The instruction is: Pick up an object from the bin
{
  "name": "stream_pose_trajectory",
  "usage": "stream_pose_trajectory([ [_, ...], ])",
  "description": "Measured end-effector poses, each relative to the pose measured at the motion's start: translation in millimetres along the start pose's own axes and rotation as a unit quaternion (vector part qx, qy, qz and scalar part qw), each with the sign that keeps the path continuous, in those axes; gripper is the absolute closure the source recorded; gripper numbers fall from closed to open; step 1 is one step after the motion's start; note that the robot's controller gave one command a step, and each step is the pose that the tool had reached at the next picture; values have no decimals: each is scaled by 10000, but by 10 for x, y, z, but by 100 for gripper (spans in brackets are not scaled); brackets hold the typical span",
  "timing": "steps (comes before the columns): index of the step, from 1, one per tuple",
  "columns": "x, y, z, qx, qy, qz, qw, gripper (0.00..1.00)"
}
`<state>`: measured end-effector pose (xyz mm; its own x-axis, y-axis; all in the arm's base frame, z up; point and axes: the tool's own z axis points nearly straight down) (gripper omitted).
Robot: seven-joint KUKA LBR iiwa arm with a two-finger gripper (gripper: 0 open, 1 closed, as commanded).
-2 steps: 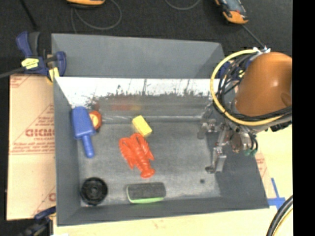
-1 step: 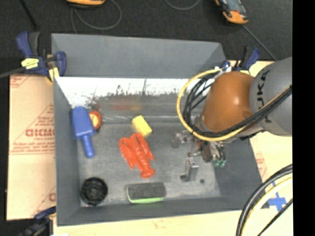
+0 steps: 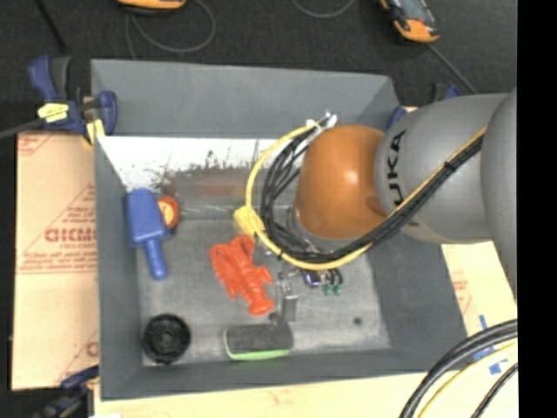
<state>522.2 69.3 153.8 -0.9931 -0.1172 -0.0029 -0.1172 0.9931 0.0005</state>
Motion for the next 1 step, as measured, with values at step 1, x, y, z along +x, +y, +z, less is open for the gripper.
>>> stream_pose_trajectory([
  [1,383,18,253,-6,2,189,9998,0],
])
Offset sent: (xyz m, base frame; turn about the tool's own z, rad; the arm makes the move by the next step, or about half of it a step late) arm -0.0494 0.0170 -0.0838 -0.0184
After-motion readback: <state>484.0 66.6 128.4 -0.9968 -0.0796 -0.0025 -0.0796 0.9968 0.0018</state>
